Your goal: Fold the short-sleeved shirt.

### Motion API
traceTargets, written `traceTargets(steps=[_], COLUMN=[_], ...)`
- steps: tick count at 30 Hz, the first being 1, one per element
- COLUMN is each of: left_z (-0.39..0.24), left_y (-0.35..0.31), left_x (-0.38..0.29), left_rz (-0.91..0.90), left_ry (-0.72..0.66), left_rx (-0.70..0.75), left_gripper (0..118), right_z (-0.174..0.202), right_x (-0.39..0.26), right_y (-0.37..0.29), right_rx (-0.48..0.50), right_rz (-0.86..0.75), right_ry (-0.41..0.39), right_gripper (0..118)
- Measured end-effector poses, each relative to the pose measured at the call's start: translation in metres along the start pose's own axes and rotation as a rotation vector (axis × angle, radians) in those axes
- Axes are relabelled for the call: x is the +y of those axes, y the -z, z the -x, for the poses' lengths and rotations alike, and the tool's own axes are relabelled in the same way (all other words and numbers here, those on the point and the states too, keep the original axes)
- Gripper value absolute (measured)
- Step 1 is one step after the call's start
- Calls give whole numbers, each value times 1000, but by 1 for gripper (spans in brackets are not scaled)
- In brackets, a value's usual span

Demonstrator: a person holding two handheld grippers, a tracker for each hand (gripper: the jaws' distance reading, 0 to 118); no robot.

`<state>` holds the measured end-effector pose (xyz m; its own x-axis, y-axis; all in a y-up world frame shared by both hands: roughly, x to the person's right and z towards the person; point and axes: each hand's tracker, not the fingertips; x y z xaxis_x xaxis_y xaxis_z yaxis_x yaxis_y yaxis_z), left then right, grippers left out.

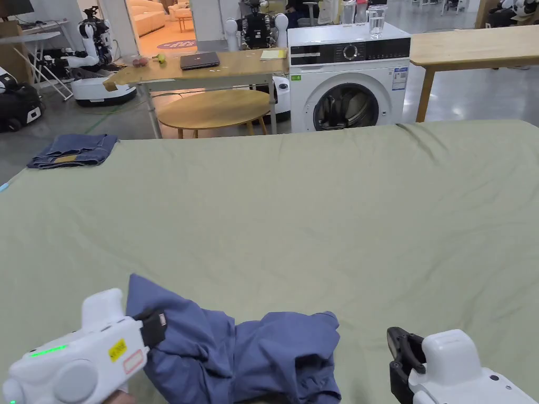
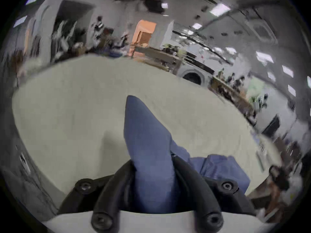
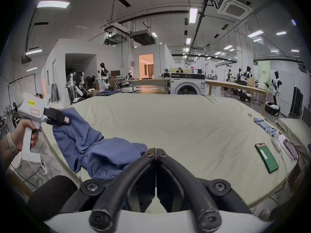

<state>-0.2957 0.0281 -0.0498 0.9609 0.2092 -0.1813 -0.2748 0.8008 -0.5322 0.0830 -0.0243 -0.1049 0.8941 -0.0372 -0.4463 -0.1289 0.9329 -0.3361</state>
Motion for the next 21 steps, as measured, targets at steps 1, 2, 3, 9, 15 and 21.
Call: traceTargets(steps=[1,2,3,9,15,21], left_z=[-19,-44,-70,-203,-223,-162], left_y=[4,8,14,66,97,27], left_x=[-2,-5,-9,-58,-90,-6], left_rz=[-7,-4,5,126,176,56], left_ry=[80,156,240,713,869,327], left_rx=[1,-4,-16,34,107,-244], left_gripper=[8,8,8,8,20,110], right_z=[1,1,1,-7,-8,-8], right_x=[0,0,0,0,1,0], right_y=[0,0,0,0,0,3], right_rx=[-1,-4,-6,-32,-44,-33], right_rz=[4,4,6,16,16,30], right_ry=[-5,-9,-11,-9,-26,-14], right_gripper=[0,0,0,0,0,0])
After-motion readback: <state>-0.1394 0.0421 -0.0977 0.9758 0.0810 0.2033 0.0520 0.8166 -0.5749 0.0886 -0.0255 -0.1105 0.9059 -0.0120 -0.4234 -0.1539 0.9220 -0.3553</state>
